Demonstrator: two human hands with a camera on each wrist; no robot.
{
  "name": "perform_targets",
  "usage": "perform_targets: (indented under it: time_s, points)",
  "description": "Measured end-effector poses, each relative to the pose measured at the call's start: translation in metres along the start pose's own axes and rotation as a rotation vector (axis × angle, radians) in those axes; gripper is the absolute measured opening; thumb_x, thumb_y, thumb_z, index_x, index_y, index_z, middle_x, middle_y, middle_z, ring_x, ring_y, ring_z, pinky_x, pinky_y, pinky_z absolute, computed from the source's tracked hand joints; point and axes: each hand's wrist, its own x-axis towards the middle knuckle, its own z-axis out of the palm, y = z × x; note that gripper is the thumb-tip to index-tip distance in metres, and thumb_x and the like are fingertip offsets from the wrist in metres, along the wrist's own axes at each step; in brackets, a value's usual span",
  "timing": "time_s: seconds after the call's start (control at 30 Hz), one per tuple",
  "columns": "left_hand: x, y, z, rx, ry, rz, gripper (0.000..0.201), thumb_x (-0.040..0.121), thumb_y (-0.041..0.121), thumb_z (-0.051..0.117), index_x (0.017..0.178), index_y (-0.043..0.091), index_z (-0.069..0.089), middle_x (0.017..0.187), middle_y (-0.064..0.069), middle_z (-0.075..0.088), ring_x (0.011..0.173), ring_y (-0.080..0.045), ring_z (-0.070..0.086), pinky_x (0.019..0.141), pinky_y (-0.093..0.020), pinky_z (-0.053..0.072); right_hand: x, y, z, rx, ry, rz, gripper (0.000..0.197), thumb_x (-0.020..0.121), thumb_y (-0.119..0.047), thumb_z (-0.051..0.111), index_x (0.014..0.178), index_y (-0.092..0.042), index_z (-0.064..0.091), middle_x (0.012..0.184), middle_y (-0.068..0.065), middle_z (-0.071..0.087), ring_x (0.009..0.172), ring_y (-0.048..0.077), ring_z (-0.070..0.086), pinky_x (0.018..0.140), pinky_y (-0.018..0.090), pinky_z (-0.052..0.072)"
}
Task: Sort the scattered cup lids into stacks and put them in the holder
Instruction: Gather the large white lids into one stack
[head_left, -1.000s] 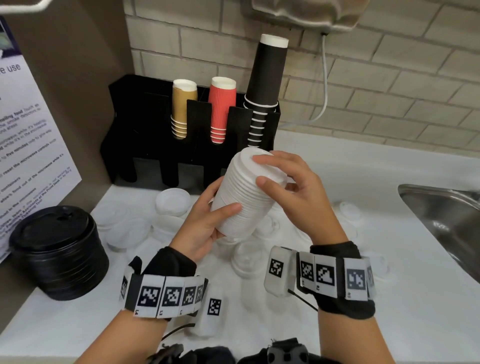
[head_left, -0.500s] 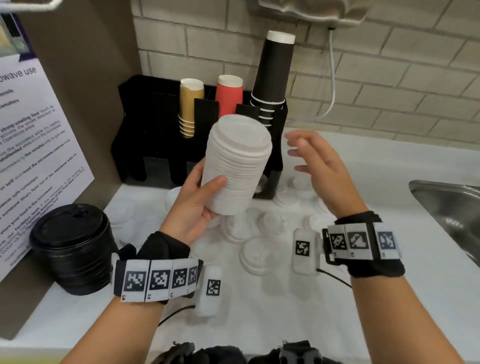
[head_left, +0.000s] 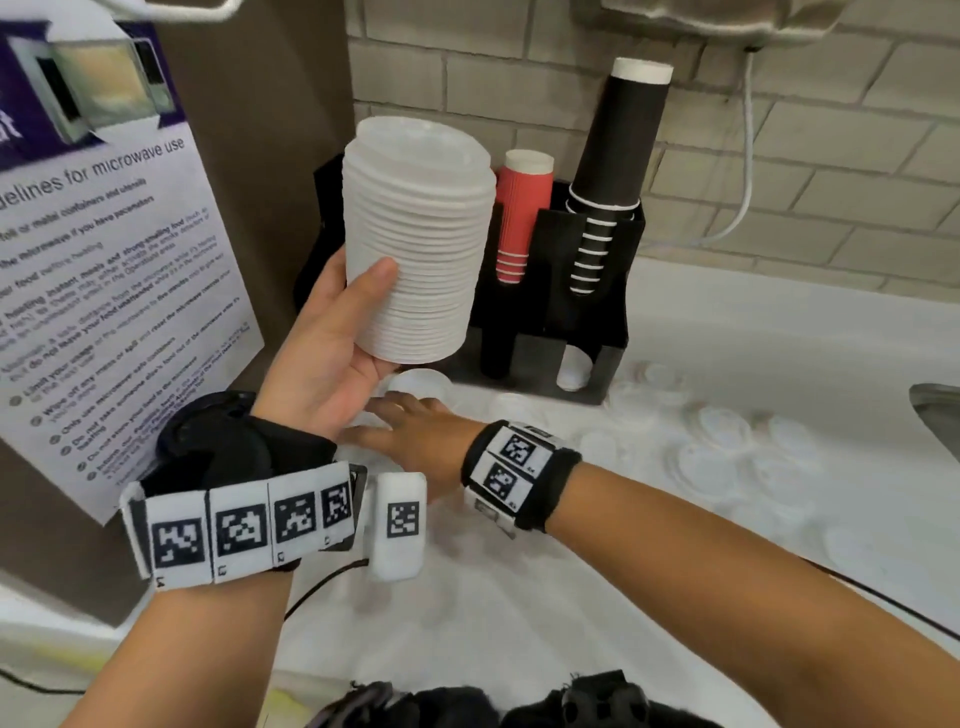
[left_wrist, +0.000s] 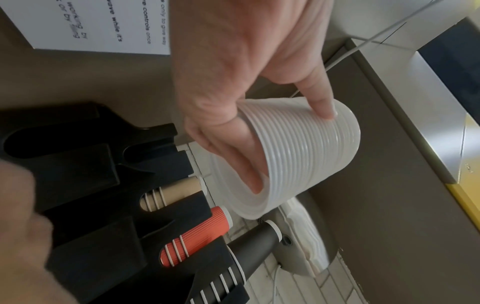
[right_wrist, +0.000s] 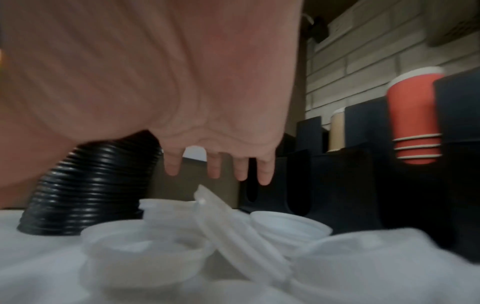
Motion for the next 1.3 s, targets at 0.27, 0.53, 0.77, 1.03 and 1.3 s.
perform_targets:
  time_s: [0.27, 0.53, 0.77, 1.03, 1.3]
  points:
    - [-0.005, 0.010, -0.004, 0.046, -0.020, 0.019, 0.099, 0.064, 0.041, 0.086, 0.147, 0.017, 0.038, 0.143, -0.005, 0.055, 0.129, -0.024, 0.055, 0.089, -0.038, 0.056, 0.034, -0.017, 0.006, -0.138, -0.202, 0.066, 0.070, 0.087, -0.046, 0.062, 0.146, -0.039, 0.024, 0.147, 0.006, 0.026, 0.136, 0.035, 0.025, 0.104, 0.057, 0.033]
    - [-0.003, 0.009, -0.013, 0.012, 0.038, 0.037, 0.099, 0.063, 0.040, 0.087, 0.147, 0.017, 0.039, 0.142, -0.004, 0.056, 0.127, -0.022, 0.057, 0.088, -0.038, 0.056, -0.033, 0.020, -0.021, -0.229, -0.362, 0.137, 0.080, 0.067, -0.028, 0.084, 0.132, -0.039, 0.039, 0.134, 0.004, 0.029, 0.122, 0.033, 0.032, 0.089, 0.048, 0.039]
    - [-0.002, 0.016, -0.019, -0.012, 0.084, 0.061, 0.099, 0.055, 0.039, 0.091, 0.141, 0.020, 0.045, 0.136, -0.002, 0.061, 0.124, -0.022, 0.060, 0.084, -0.037, 0.057, 0.022, 0.004, -0.038, -0.038, -0.014, 0.085, 0.066, 0.082, -0.047, 0.067, 0.140, -0.035, 0.038, 0.143, 0.000, 0.032, 0.130, 0.026, 0.032, 0.101, 0.047, 0.034]
    - [-0.003, 0.023, -0.024, -0.001, 0.104, 0.078, 0.100, 0.055, 0.039, 0.091, 0.142, 0.020, 0.044, 0.134, 0.000, 0.062, 0.123, -0.020, 0.060, 0.085, -0.036, 0.057, 0.090, -0.017, -0.015, -0.161, -0.073, -0.018, 0.046, 0.095, -0.039, 0.050, 0.140, -0.040, 0.041, 0.145, -0.002, 0.038, 0.128, 0.025, 0.041, 0.095, 0.043, 0.040]
    - [0.002, 0.014, -0.021, -0.002, 0.061, 0.057, 0.101, 0.060, 0.037, 0.089, 0.146, 0.018, 0.040, 0.140, -0.004, 0.058, 0.127, -0.023, 0.057, 0.087, -0.039, 0.056, 0.039, 0.044, -0.015, -0.176, -0.213, 0.152, 0.051, 0.086, -0.041, 0.056, 0.135, -0.044, 0.043, 0.144, 0.000, 0.032, 0.131, 0.030, 0.036, 0.099, 0.050, 0.036]
